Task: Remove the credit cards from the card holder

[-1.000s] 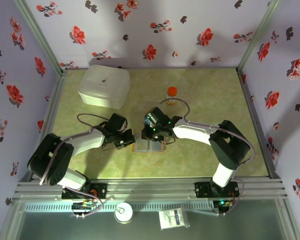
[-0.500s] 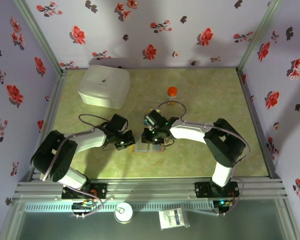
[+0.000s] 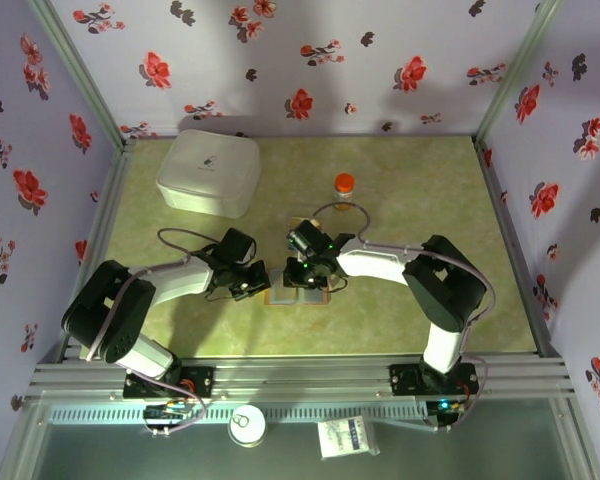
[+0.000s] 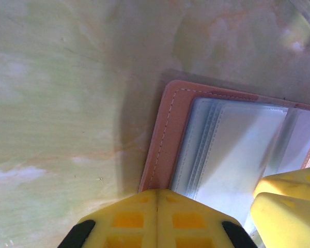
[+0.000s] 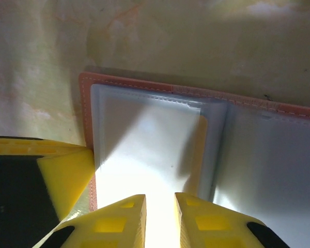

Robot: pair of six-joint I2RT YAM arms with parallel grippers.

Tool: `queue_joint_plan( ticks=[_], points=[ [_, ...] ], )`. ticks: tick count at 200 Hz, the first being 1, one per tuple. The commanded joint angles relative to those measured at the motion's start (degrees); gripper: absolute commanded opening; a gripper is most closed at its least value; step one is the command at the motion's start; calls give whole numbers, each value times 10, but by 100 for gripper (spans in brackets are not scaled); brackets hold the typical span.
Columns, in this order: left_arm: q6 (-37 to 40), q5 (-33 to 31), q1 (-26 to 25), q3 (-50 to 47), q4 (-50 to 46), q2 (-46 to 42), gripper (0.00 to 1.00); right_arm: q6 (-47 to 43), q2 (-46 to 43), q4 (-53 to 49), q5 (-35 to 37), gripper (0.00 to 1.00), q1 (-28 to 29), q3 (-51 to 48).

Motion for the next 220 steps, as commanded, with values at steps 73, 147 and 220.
queue_joint_plan(
  ticks=[73,147,220],
  points=[
    [7,-24,-3,-10,-24,-13,2,-28,-8,-64,46,24,5,13],
    [-2,-24,-8,7,-14,-56,10,-25,-8,-52,47,23,5,7],
    [-32,1,-29,-2,71,-22,26,-23,-7,-42,42,23,4,0]
  ],
)
